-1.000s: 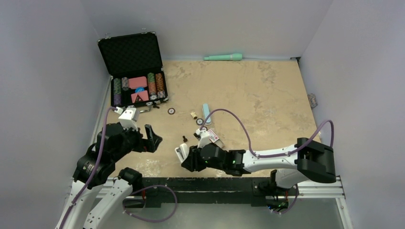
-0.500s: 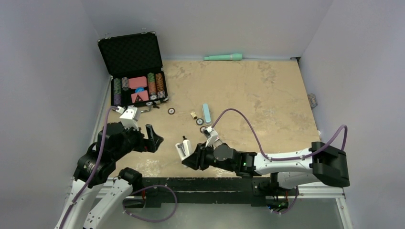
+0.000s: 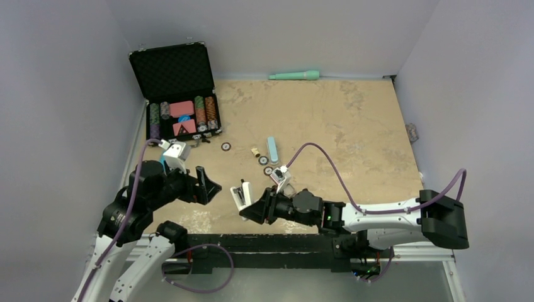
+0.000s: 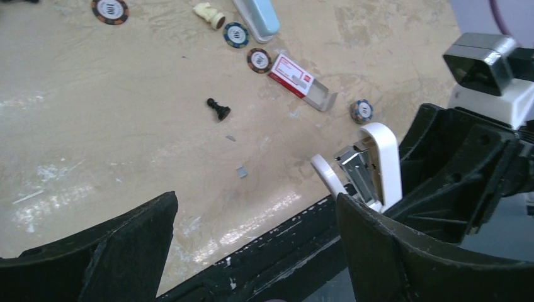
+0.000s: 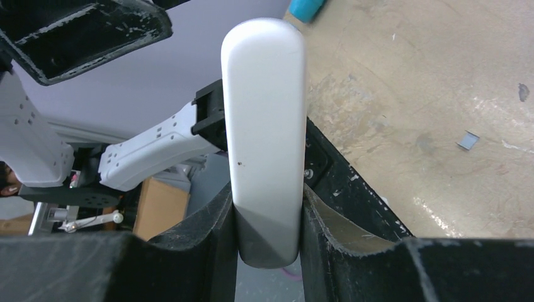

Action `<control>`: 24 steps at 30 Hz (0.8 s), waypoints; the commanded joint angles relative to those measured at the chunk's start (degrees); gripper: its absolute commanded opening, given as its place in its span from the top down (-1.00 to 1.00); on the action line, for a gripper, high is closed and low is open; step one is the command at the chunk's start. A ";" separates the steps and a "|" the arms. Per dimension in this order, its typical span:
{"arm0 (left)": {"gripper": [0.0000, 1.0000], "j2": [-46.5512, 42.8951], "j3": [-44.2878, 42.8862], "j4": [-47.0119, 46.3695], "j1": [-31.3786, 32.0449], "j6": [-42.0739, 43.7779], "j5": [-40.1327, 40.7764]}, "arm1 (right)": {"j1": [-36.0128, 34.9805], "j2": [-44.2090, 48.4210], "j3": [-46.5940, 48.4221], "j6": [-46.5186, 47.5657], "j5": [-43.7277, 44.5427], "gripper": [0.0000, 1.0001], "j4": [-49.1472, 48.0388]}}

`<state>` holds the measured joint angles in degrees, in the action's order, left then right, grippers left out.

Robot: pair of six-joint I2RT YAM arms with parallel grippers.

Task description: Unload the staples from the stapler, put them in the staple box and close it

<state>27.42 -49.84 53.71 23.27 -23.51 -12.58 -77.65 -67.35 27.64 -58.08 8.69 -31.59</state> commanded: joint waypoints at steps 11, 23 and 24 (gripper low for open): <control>-1.00 -0.89 -10.77 -8.51 -0.25 -9.69 -22.08 | -0.21 7.36 6.47 2.35 -3.29 1.00 -4.36; -1.00 -2.82 -7.35 -29.34 -0.24 -20.36 -36.79 | -0.21 12.73 11.66 5.84 -7.90 1.00 -5.26; -1.00 -3.03 -7.14 -30.14 -0.24 -20.85 -36.63 | -0.22 12.87 12.11 6.00 -8.24 1.00 -5.30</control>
<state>25.39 -58.81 34.35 23.27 -38.57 -43.53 -77.65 -56.45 35.53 -54.33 2.83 -32.23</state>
